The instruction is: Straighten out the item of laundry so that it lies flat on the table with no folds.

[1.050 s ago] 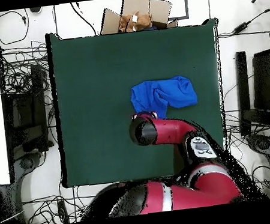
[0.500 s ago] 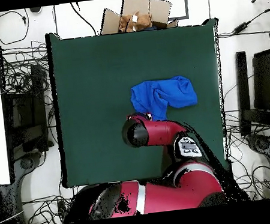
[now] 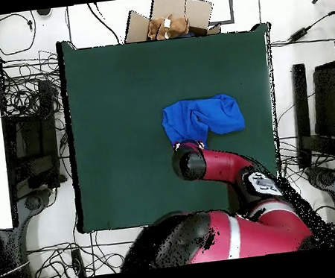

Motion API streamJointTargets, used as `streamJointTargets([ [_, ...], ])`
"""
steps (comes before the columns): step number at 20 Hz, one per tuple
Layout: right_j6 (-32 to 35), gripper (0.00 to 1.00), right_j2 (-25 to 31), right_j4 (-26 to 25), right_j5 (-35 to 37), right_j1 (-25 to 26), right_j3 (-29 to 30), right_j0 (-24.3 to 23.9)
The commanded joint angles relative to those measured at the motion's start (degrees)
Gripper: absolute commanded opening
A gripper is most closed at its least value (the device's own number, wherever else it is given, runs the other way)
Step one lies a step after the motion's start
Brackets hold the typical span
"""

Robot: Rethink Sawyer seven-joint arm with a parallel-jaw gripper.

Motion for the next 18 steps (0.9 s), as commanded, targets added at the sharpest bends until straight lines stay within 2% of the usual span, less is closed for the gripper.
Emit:
streamJointTargets([
  [1,8.0,0.0,6.7,-0.6,-0.9,2.3,0.3,-2.1],
  [4,8.7,0.0,3.9,-0.6,-1.7,2.6,-0.7,-0.2],
  [18,9.4,0.0,1.3,-0.2,-4.7,6.2,-3.5,2.3],
])
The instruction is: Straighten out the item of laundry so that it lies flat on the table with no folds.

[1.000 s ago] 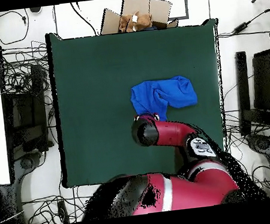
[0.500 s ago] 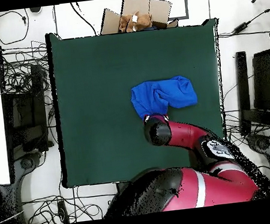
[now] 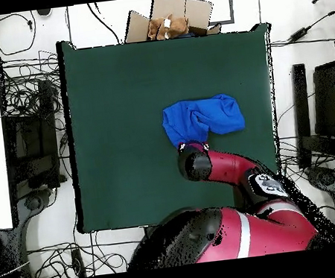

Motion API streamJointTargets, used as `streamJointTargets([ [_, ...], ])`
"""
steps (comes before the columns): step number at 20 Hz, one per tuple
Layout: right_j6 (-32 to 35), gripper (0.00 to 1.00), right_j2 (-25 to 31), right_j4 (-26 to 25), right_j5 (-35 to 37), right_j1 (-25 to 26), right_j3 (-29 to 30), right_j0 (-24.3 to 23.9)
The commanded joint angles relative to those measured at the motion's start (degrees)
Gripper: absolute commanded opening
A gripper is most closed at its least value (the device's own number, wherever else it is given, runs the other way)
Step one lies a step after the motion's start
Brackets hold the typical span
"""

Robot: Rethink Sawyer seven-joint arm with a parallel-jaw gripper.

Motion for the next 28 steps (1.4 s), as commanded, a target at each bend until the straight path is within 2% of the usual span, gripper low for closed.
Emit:
streamJointTargets([
  [1,9.5,0.0,1.7,-0.1,-4.3,5.5,-3.4,3.4],
  [23,6.5,0.0,2.9,-4.4,-6.0,1.5,-5.2,3.4],
  [28,5.7,0.0,4.2,-5.1,-3.5,-0.9,-5.3,2.6],
])
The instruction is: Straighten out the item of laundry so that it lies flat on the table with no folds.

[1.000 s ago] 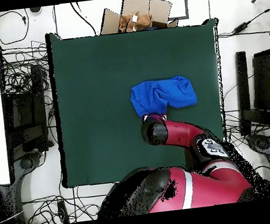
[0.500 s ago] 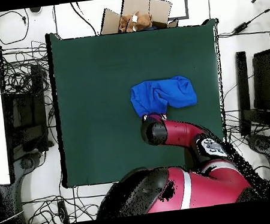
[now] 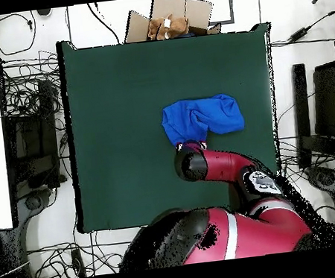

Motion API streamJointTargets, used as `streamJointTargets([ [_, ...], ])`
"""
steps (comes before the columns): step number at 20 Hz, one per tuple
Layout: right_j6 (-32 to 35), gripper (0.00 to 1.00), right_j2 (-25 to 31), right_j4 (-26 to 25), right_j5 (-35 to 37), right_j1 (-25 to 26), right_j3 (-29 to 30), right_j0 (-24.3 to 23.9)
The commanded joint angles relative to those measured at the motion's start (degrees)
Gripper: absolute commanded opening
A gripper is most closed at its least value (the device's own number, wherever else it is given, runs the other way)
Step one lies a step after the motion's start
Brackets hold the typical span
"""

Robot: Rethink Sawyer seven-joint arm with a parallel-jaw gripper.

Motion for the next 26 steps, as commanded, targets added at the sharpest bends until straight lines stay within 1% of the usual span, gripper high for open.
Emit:
streamJointTargets([
  [1,5.7,0.0,5.1,-2.3,-2.6,-1.2,-4.4,0.9],
  [6,4.7,0.0,6.1,-2.5,-0.6,-3.1,-5.4,0.5],
  [10,6.3,0.0,6.0,-1.8,-2.0,-3.2,-5.6,0.7],
  [13,7.1,0.0,4.7,-1.2,-2.4,-3.1,-6.0,2.0],
  [14,8.0,0.0,3.8,-0.9,-3.6,-2.9,-5.8,2.8],
  [16,8.4,0.0,3.5,-0.9,-4.1,-2.6,-5.6,3.1],
  [19,7.9,0.0,3.2,-0.9,-2.7,-2.6,-5.9,3.6],
  [20,7.4,1.0,4.1,-1.5,-2.2,-2.7,-5.7,3.0],
  [26,7.3,1.0,4.3,-1.6,-2.1,-2.6,-5.7,3.2],
])
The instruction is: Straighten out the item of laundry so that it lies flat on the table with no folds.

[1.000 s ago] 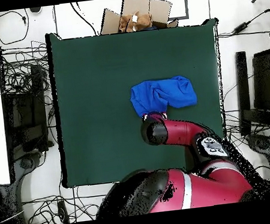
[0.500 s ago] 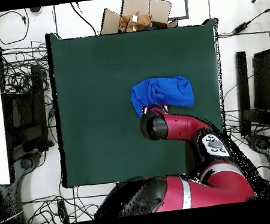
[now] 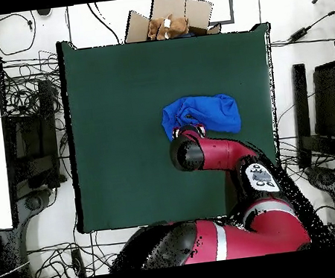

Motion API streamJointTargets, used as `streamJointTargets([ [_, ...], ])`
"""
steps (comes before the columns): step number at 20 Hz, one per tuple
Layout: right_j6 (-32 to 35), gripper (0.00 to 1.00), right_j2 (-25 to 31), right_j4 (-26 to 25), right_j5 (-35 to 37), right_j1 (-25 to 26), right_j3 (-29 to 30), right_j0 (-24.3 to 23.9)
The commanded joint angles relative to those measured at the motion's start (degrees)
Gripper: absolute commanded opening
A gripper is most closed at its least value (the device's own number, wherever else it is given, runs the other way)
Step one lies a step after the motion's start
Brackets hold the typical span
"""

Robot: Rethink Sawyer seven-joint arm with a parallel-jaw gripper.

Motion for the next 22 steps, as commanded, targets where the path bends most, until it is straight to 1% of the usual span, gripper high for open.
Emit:
streamJointTargets([
  [1,7.6,1.0,3.2,-1.1,-2.3,0.9,-2.3,1.5],
  [7,7.9,1.0,2.5,-1.1,-3.6,2.2,-3.0,2.0],
  [16,7.7,1.0,2.9,-1.3,-3.7,2.2,-2.9,1.7],
  [17,7.8,0.0,3.6,-1.5,-4.0,2.1,-2.6,1.1],
  [20,8.3,0.0,3.7,-1.1,-4.4,2.0,-2.3,0.9],
  [22,7.5,0.0,3.9,-1.5,-3.4,1.6,-2.5,0.9],
])
